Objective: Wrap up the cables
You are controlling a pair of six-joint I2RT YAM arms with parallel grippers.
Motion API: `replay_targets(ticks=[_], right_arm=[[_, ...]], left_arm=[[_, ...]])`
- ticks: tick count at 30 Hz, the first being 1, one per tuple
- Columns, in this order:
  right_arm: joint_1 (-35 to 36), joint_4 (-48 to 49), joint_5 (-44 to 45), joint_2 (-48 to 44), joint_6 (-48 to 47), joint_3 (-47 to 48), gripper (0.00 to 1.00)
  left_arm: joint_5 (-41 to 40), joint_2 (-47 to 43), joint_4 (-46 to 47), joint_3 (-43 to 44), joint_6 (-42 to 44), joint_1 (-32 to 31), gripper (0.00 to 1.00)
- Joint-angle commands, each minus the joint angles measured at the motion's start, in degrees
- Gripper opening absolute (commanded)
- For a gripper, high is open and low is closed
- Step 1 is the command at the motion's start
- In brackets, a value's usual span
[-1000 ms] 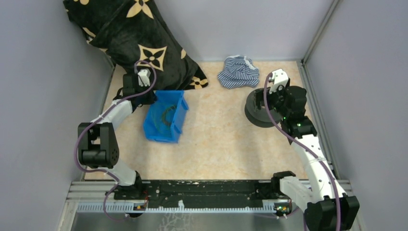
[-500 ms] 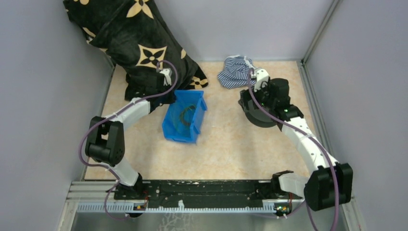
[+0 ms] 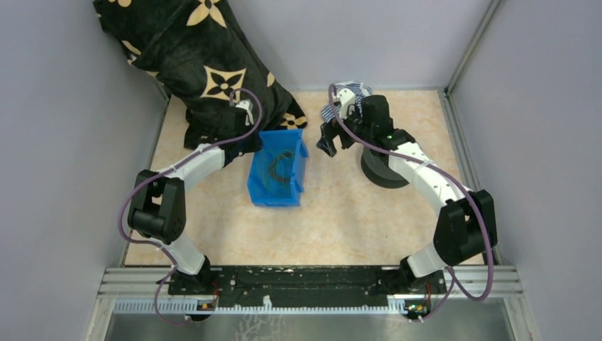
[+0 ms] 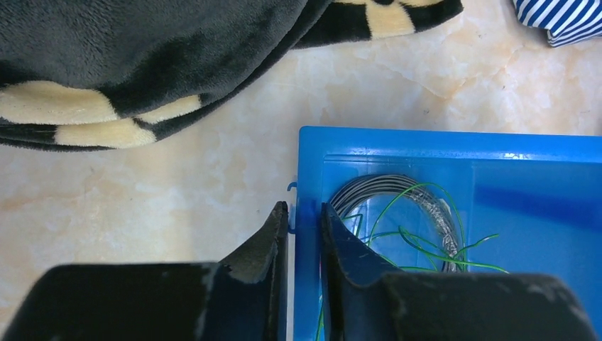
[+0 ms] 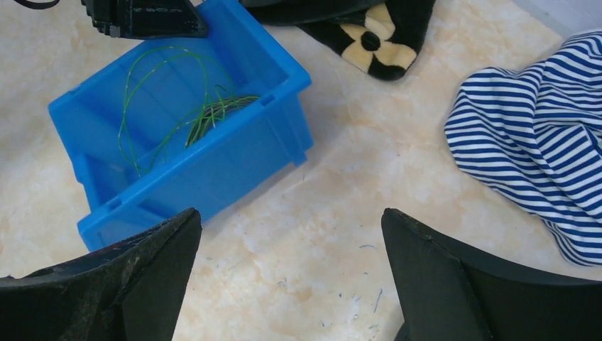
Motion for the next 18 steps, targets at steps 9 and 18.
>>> replay_targets(ticks=[9,18], right_arm=[[1.6,-3.7,-3.5,3.7,0.6,8.0,0.98],[5.1,-6.0,-3.4,6.5,-0.5,12.0,0.95]], left_arm=[[5.7,-1.2,2.8,-0.9,-6.2,-0.6,0.33],[10.8,-4.9,5.2,-3.7,-7.9,-0.5,0.49]])
